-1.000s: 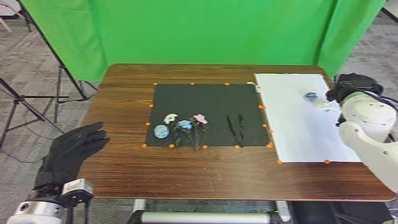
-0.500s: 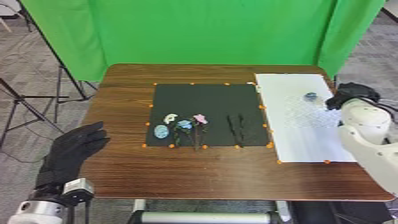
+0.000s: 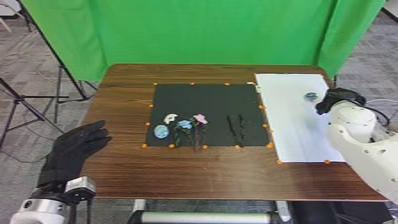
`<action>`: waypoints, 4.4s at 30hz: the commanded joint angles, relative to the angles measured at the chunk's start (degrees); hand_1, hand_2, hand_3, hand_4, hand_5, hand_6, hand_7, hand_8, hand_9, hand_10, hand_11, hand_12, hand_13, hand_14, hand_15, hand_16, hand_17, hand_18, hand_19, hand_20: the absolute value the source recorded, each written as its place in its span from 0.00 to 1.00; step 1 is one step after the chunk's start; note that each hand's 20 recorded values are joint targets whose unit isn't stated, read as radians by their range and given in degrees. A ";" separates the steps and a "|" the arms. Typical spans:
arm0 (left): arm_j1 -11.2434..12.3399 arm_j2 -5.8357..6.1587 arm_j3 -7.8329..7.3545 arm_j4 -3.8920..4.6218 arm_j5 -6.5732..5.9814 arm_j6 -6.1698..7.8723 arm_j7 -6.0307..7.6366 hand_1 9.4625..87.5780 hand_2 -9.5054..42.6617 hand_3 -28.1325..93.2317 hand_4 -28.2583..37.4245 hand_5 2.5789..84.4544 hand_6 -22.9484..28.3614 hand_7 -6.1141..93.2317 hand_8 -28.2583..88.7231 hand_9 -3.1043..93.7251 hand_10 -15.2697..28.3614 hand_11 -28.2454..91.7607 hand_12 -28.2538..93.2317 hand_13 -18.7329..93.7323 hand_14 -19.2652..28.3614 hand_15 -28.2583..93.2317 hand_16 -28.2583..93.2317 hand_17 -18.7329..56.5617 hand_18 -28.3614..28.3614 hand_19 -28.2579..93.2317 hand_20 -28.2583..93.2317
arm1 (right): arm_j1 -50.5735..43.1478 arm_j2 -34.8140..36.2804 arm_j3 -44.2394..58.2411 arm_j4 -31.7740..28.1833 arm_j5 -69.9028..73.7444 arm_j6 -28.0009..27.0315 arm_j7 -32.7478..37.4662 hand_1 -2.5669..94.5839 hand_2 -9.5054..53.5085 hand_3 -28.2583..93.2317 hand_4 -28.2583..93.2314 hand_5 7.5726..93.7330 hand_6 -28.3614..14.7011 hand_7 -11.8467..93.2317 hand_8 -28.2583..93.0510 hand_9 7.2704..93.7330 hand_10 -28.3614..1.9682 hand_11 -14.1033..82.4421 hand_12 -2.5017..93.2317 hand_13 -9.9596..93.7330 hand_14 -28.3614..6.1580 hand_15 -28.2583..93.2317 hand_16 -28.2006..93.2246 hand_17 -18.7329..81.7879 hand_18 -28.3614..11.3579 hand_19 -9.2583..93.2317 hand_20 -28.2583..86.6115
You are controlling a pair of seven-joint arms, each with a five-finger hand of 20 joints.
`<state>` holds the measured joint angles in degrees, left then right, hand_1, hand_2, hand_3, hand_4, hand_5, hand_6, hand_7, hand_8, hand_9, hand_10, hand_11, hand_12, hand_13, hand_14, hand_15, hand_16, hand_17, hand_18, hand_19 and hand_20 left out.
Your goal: Arrange flowers
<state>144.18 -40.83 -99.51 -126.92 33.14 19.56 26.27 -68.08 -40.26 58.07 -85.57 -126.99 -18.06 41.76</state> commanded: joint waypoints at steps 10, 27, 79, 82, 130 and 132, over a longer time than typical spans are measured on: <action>0.37 -0.10 0.19 -0.15 -0.30 -0.15 0.50 0.23 0.25 0.90 0.13 0.49 0.68 0.26 0.15 0.41 0.83 0.56 0.32 0.39 0.97 0.77 0.11 0.13 0.90 0.73 0.36 | -2.10 -0.46 1.55 0.98 -2.31 -7.43 -1.01 0.44 0.03 0.92 0.00 0.56 0.62 0.30 0.12 0.64 0.59 0.35 0.19 0.72 0.58 0.87 0.35 0.52 0.18 0.99 0.40; 1.52 -0.93 -0.84 -0.55 0.01 -0.14 -0.36 0.23 0.25 0.90 0.13 0.49 0.68 0.26 0.15 0.41 0.83 0.56 0.32 0.39 0.97 0.77 0.11 0.13 0.90 0.73 0.36 | -0.25 2.59 -5.59 -1.10 -8.75 13.95 -0.95 0.58 0.05 0.84 0.00 0.80 0.72 0.37 0.21 0.94 0.71 0.35 0.34 0.85 0.75 0.82 0.39 0.60 0.24 1.00 0.42; 0.26 -1.46 -1.60 -0.56 0.79 -1.31 -2.40 0.23 0.24 0.90 0.13 0.49 0.68 0.26 0.15 0.41 0.83 0.56 0.32 0.39 0.97 0.77 0.11 0.13 0.90 0.73 0.36 | 8.84 -12.32 -23.46 -8.77 -9.29 16.40 -9.13 0.58 0.04 0.86 0.00 0.79 0.69 0.35 0.22 0.92 0.70 0.32 0.35 0.83 0.70 0.80 0.40 0.59 0.23 1.00 0.41; -0.12 -1.30 -1.30 -0.42 0.80 -1.60 -2.47 0.23 0.24 0.90 0.13 0.49 0.68 0.26 0.15 0.41 0.83 0.56 0.32 0.39 0.97 0.77 0.11 0.13 0.90 0.73 0.36 | 9.20 -12.61 -23.53 -8.24 -9.04 17.79 -9.11 0.58 0.04 0.87 0.00 0.77 0.68 0.35 0.22 0.91 0.71 0.28 0.37 0.81 0.69 0.80 0.40 0.58 0.24 1.00 0.39; 3.33 -0.54 -0.64 -0.56 -0.35 -0.81 -0.01 0.23 0.24 0.90 0.13 0.49 0.68 0.26 0.15 0.41 0.83 0.56 0.32 0.39 0.97 0.77 0.12 0.13 0.90 0.73 0.36 | 7.10 2.53 -16.26 -13.47 -4.24 15.60 -9.22 0.38 0.08 0.94 0.00 0.58 0.57 0.31 0.12 0.62 0.41 0.39 0.19 0.75 0.62 0.88 0.37 0.53 0.22 1.00 0.35; 2.88 -0.65 -0.36 -0.52 -0.52 -0.67 0.10 0.23 0.24 0.90 0.13 0.49 0.68 0.26 0.15 0.41 0.83 0.56 0.32 0.39 0.97 0.77 0.12 0.13 0.90 0.73 0.36 | 10.56 2.44 -18.92 -11.91 -2.67 15.15 -6.89 0.35 0.09 0.94 0.00 0.56 0.56 0.30 0.12 0.60 0.38 0.38 0.19 0.74 0.62 0.89 0.37 0.52 0.21 1.00 0.35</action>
<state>147.60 -41.39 -100.79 -127.25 32.65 18.99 26.95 -61.92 -47.30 42.65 -96.46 -131.28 -3.03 27.58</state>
